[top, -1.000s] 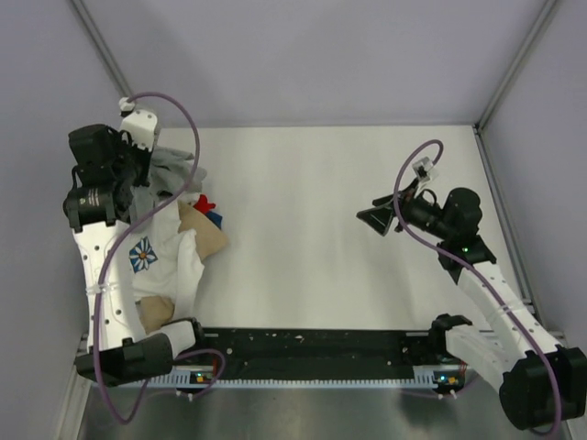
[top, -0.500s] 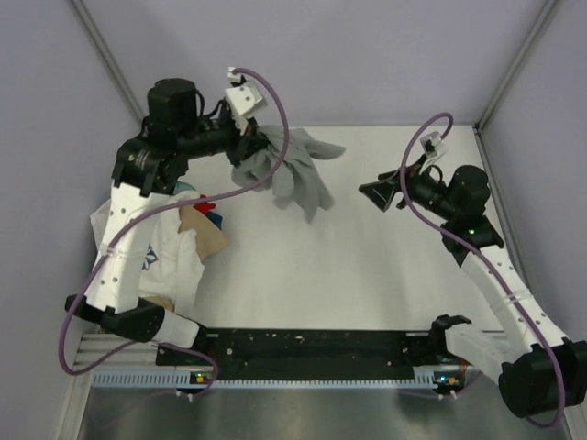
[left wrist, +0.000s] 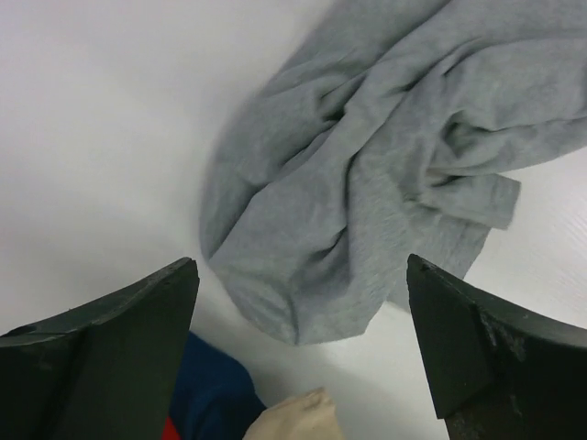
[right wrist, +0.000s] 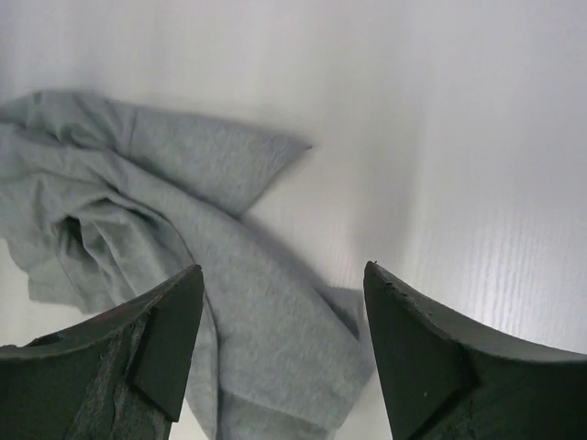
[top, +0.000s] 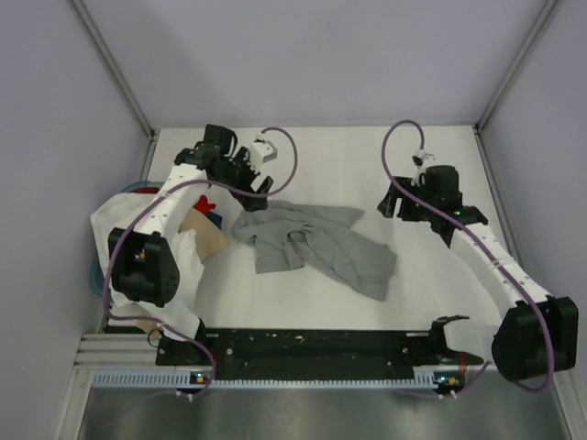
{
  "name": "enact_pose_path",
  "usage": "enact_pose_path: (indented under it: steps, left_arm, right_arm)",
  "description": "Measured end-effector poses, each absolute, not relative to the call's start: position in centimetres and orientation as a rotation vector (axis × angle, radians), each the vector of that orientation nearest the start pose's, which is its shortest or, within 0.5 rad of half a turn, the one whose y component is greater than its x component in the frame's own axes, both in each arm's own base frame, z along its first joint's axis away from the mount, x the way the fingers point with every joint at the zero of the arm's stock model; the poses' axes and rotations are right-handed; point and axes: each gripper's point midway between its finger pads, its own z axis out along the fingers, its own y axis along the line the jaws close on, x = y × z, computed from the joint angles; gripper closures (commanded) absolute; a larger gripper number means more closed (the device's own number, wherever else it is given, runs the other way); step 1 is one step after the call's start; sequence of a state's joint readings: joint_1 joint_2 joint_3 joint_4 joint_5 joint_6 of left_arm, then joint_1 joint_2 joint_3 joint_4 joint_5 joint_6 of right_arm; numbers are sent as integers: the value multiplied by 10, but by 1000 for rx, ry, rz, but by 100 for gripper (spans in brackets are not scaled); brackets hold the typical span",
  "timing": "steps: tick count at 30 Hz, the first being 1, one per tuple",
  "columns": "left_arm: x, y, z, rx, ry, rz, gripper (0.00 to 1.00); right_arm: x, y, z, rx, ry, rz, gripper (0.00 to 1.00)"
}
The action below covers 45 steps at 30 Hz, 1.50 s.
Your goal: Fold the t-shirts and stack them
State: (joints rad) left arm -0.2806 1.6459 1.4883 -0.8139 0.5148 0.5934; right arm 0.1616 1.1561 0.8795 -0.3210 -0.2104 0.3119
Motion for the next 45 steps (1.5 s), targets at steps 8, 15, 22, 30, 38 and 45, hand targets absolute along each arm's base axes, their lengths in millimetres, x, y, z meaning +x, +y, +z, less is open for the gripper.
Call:
enact_pose_path:
  steps: [8, 15, 22, 30, 38, 45]
  left_arm:
    - [374, -103, 194, 932, 2199, -397, 1]
    - [355, -40, 236, 654, 2192, -190, 1]
    - [345, 43, 256, 337, 2222, 22, 1]
    - [338, 61, 255, 272, 2250, 66, 1]
    - [336, 60, 264, 274, 2242, 66, 1]
    - [334, 60, 266, 271, 2240, 68, 1]
  right_arm:
    - [258, 227, 130, -673, 2289, 523, 28]
    - [226, 343, 118, -1247, 2031, 596, 32]
    - [217, 443, 73, -1536, 1916, 562, 31]
    - [239, 474, 27, -1500, 2035, 443, 40]
    - [239, 475, 25, -1476, 2096, 440, 100]
    - [235, 497, 77, -1464, 2101, 650, 100]
